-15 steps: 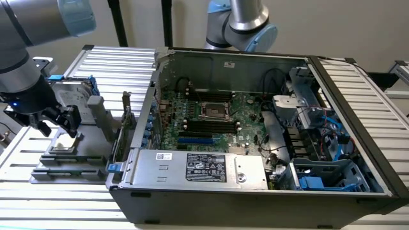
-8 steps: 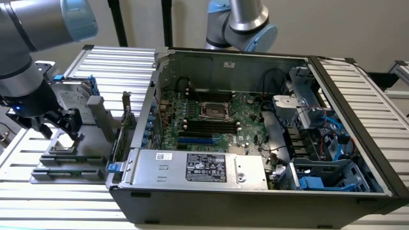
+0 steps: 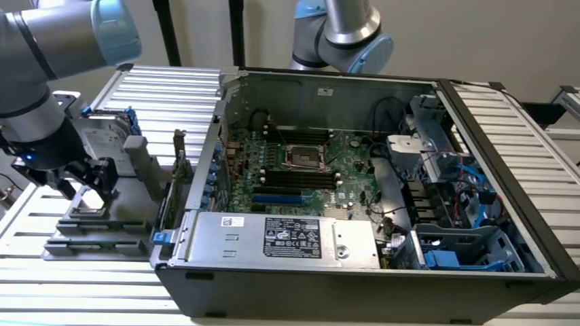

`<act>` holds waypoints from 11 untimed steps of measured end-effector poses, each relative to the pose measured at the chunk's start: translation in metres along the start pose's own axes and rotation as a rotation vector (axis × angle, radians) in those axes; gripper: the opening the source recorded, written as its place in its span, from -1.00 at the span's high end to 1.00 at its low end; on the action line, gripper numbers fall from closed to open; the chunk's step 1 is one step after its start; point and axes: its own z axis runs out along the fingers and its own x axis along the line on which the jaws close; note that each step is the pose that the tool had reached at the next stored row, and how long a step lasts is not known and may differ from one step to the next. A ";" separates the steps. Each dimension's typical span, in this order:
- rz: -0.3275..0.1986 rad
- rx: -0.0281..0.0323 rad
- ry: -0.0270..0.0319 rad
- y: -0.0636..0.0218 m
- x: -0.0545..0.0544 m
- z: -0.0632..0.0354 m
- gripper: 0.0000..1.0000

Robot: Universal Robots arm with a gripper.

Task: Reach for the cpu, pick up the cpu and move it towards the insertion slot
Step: 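Pick up the cpu and move it towards the insertion slot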

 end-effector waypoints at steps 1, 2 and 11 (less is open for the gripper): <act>0.000 0.0006 0.0000 0.0000 0.000 0.0005 -0.35; 0.000 0.0018 0.0000 0.0000 0.000 0.0011 -0.35; 0.000 0.0124 -0.0001 0.0020 -0.001 0.0040 -0.35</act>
